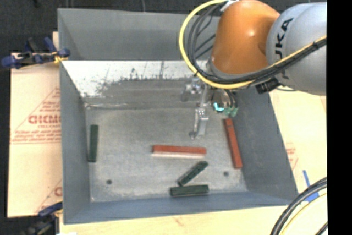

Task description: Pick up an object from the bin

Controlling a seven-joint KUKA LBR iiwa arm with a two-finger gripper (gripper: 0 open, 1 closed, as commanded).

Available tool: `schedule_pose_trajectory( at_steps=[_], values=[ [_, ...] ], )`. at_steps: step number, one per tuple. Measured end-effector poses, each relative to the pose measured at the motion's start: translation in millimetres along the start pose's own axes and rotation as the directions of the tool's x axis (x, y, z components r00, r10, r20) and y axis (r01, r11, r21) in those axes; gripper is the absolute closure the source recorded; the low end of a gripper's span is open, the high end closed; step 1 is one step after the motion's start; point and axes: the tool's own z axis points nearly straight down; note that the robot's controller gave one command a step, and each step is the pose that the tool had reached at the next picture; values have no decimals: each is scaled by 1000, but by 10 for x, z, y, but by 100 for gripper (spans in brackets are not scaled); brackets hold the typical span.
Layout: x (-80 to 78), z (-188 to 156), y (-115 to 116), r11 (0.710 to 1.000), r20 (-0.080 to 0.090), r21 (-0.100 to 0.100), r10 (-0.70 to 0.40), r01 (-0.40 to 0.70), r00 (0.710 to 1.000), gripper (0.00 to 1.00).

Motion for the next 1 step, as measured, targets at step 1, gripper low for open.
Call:
schedule_pose_trajectory(
  at_steps=[1],
  values=[
    [-16, -43, 0, 1000, 8, 0, 0, 0, 1000, 0]
  ],
)
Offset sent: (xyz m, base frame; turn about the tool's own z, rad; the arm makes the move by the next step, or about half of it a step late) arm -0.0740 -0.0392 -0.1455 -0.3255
